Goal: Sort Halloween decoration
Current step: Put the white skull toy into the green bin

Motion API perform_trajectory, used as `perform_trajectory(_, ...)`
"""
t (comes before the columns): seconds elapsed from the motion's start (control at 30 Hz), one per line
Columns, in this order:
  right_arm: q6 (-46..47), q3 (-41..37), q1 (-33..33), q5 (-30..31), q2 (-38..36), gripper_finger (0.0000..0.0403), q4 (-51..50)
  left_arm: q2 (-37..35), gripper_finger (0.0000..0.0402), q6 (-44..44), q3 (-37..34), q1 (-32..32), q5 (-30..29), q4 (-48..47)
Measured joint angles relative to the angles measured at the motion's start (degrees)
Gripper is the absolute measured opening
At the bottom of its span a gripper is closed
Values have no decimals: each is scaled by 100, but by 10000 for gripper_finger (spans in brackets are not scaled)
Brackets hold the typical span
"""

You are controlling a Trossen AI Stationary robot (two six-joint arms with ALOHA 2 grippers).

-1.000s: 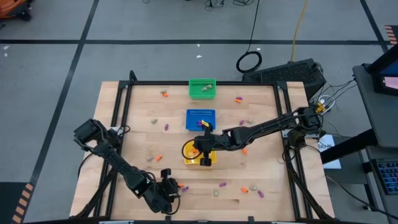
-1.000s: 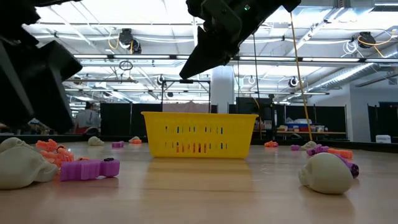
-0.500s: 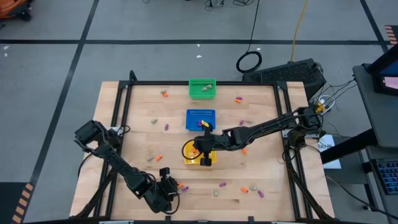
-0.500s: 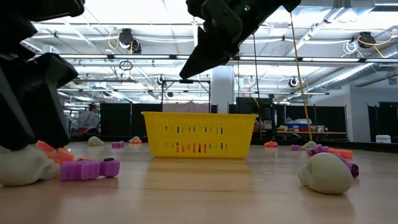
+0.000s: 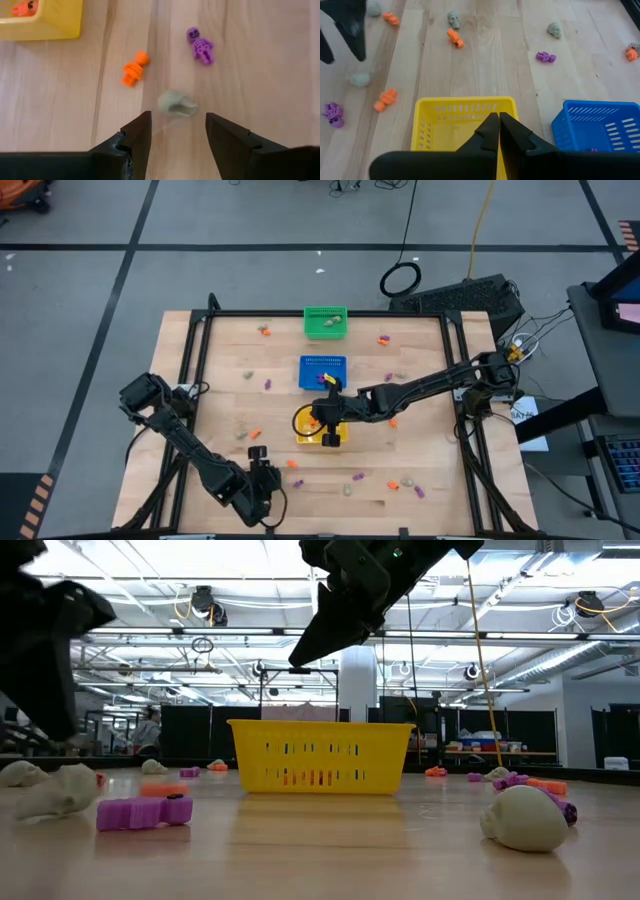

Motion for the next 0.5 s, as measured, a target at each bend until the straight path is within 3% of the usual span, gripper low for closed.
perform_trajectory(0.17, -17, 0, 0, 0, 0, 0, 0, -4, 185, -37, 97, 0, -2, -156)
perform_trajectory(0.5, -39, 0, 0, 0, 0, 0, 0, -1, 185, -945, 95, 142, 111, -241)
